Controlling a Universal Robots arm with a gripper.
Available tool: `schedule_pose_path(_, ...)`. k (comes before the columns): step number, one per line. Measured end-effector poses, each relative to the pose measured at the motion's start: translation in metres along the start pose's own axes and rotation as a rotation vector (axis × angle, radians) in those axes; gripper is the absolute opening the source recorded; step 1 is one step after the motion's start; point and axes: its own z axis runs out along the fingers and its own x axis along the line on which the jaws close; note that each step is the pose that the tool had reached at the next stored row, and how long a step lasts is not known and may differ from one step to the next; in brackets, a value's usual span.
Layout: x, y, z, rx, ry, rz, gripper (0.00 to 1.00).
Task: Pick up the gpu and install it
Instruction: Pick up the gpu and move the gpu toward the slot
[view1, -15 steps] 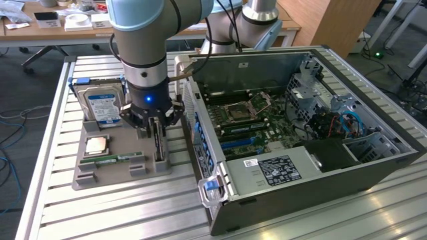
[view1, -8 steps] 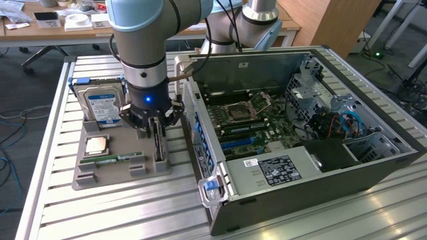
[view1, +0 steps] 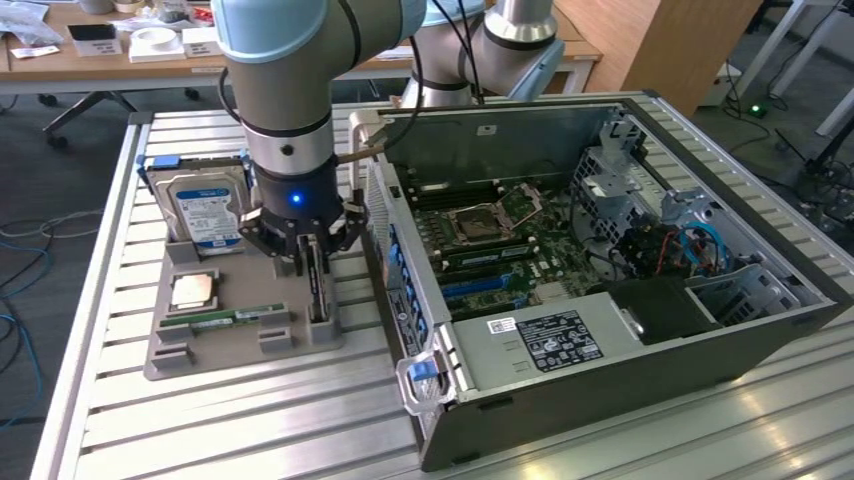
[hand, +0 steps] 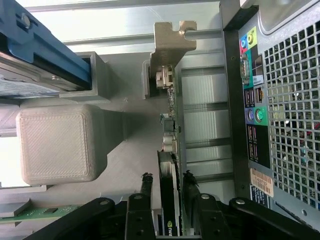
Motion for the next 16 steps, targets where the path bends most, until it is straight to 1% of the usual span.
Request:
schedule_pose_path(1, 0.0, 0.0, 0.0, -0.0001, 0.0, 0.0, 0.4)
schedule_pose_path(2, 0.0, 0.0, 0.0, 0.0, 0.0, 0.0, 0.33)
schedule_pose_path(16, -0.0018, 0.0002, 0.0001, 0.0, 0.0, 0.0, 0.33)
